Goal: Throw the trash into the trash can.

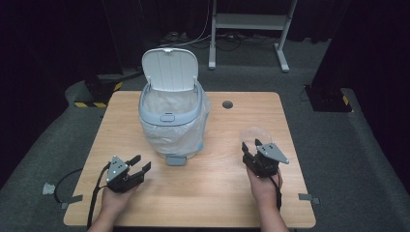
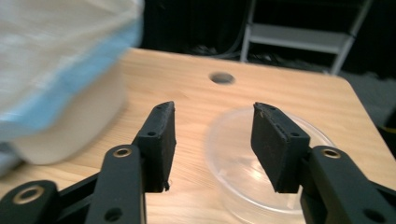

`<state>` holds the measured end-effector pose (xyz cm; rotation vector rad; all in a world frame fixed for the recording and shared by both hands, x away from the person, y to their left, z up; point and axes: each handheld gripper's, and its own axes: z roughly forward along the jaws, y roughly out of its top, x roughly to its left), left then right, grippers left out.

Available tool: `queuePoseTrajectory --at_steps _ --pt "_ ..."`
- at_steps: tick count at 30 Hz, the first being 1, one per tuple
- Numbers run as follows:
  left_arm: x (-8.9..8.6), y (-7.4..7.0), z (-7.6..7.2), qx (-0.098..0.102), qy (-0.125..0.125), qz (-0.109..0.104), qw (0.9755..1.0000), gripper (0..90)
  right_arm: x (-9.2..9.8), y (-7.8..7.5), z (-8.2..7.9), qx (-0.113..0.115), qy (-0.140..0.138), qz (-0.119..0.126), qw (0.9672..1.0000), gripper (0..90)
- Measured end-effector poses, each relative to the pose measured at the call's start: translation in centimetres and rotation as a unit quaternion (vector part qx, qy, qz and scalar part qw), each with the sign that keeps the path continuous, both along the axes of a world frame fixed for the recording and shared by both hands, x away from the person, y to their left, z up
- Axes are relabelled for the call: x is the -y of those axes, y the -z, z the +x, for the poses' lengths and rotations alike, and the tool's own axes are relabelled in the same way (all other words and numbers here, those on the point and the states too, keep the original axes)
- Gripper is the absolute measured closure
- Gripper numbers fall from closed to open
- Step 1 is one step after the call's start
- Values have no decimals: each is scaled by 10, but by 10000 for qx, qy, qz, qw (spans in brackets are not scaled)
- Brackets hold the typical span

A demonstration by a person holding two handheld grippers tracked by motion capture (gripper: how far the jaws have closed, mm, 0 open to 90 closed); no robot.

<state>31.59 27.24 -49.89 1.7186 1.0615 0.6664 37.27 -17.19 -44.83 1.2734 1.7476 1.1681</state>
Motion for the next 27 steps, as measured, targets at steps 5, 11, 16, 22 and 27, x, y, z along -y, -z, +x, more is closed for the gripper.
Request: queuePoseTrajectory --at_steps 5,11,16,22,27 --pt "4 12 3 -175 6 92 9998 454 24 13 26 -384 537 13 9978 382" --pt "3 17 3 -257 94 270 9993 451 41 21 43 -556 803 202 9950 371" --pt "2 19 3 -266 56 91 9996 449 53 27 60 -754 930 353 9922 365" --pt "2 19 3 -263 62 84 9996 449 53 30 69 -836 743 418 9928 372" --pt "1 18 1 -275 121 172 9994 449 45 38 65 -984 193 489 9938 388"
